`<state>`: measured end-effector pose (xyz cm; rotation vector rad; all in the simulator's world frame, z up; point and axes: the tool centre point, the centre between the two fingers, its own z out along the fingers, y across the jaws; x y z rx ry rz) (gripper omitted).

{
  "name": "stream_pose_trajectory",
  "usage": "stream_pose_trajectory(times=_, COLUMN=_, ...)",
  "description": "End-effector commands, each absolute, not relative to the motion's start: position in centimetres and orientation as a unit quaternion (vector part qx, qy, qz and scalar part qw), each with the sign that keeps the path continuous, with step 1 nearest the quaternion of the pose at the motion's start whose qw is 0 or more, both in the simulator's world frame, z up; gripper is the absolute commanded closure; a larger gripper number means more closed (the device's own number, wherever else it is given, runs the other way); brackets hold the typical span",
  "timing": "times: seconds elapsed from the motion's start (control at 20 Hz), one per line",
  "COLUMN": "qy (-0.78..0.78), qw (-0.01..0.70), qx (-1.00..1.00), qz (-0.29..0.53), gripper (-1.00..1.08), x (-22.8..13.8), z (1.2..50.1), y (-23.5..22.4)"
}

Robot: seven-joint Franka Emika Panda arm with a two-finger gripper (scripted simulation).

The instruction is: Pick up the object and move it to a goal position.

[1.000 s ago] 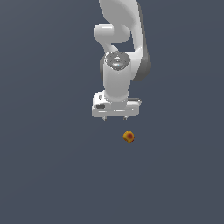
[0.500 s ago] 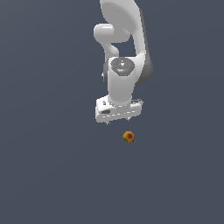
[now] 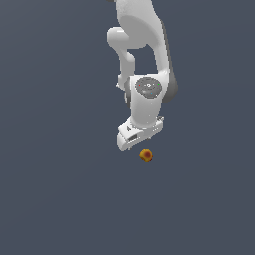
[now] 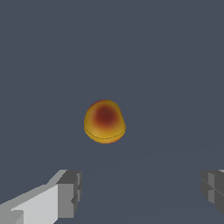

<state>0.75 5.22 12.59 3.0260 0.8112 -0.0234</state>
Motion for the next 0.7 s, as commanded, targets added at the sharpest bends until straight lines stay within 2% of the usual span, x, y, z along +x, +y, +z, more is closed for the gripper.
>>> stream_pose_trajectory(times=0.0, qy=0.300, qw=0.004, qx=0.954, qz=-0.007, gripper=-0.92, x=1.0, z=11.8, y=5.9)
stream_pose_trajectory(times=0.65, qy=0.447, qw=0.001, qx=0.894, qz=-0.001, gripper=-0.92, x=1.8, z=9.0, y=8.8)
